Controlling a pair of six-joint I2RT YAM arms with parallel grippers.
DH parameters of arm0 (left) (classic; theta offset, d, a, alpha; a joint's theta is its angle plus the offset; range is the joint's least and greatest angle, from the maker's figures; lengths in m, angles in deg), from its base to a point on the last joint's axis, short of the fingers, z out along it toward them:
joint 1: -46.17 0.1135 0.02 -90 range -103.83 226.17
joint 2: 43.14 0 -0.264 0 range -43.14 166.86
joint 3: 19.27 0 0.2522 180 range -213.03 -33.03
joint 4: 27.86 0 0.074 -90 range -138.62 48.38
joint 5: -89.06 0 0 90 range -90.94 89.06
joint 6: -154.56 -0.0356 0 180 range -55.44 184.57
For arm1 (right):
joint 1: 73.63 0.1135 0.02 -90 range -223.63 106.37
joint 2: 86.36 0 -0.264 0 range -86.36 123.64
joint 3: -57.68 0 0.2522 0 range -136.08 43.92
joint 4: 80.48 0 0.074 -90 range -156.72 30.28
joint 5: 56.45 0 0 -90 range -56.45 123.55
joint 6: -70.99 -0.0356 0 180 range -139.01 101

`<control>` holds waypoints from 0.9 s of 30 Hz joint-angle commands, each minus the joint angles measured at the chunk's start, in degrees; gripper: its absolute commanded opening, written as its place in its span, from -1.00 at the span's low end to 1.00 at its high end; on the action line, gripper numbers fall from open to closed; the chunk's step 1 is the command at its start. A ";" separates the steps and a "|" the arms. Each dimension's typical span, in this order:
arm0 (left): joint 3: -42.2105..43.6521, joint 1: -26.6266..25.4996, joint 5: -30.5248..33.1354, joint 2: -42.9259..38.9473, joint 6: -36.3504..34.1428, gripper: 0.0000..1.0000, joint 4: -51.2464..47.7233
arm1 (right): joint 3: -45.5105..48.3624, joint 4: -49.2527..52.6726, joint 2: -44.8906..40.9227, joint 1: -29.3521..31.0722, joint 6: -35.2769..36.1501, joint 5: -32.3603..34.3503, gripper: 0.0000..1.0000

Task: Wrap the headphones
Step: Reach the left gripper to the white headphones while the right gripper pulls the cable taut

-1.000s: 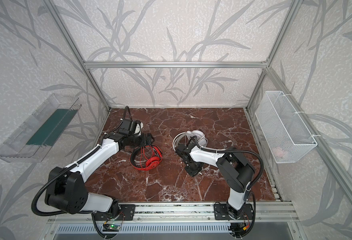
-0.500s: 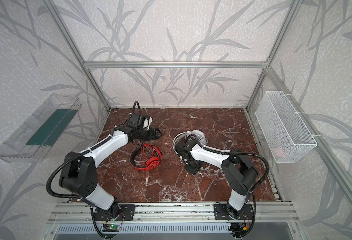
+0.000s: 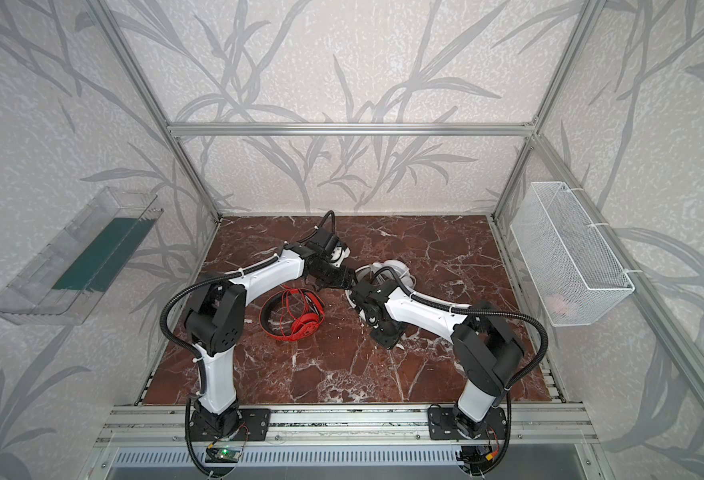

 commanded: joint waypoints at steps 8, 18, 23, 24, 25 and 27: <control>-4.96 -1.77 3.25 6.50 -4.34 0.29 -6.15 | 0.96 0.63 -2.70 -1.01 -0.11 -0.68 -1.00; -10.06 -2.37 6.30 10.97 -4.38 -0.30 -8.42 | 0.09 3.41 -3.81 -2.81 0.47 -1.71 -1.00; -11.14 -2.38 8.76 11.76 -4.42 -0.58 -9.66 | -0.11 5.10 -3.93 -2.82 1.17 -2.38 -1.00; -11.28 -2.37 9.10 11.96 -4.31 -0.67 -9.76 | -0.06 5.43 -4.19 -2.82 1.37 -2.57 -1.00; -11.45 -2.39 9.25 12.04 -4.18 -0.73 -9.85 | 0.04 5.64 -4.41 -2.82 1.59 -2.76 -1.00; -11.85 -2.36 9.84 12.42 -3.48 -0.82 -10.00 | 0.17 6.24 -4.85 -2.80 2.39 -3.57 -1.00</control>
